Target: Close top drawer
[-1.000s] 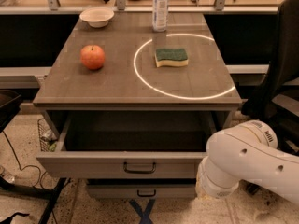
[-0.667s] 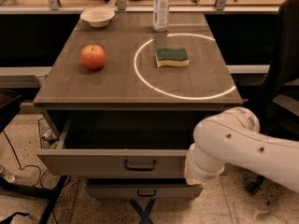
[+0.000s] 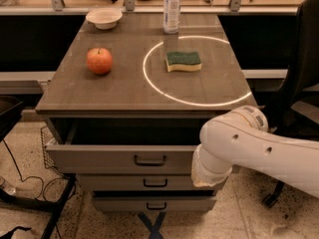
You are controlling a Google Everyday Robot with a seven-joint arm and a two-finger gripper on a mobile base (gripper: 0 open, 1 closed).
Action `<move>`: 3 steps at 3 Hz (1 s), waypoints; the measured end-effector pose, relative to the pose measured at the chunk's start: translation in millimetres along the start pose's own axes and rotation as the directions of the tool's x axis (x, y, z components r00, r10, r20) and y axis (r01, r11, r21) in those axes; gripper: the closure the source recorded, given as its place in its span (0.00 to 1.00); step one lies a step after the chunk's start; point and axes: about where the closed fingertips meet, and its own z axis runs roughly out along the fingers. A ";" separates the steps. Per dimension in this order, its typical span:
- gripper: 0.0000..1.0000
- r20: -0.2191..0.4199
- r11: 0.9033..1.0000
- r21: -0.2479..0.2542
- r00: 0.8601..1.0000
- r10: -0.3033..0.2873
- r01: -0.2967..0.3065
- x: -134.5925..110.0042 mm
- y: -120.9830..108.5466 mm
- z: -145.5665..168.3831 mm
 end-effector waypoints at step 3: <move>1.00 0.093 0.999 0.032 0.996 -0.002 -0.001 -13.6 -51.9 10.1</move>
Offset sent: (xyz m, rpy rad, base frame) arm 0.0611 0.0278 -0.0021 0.1201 -0.0179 0.0123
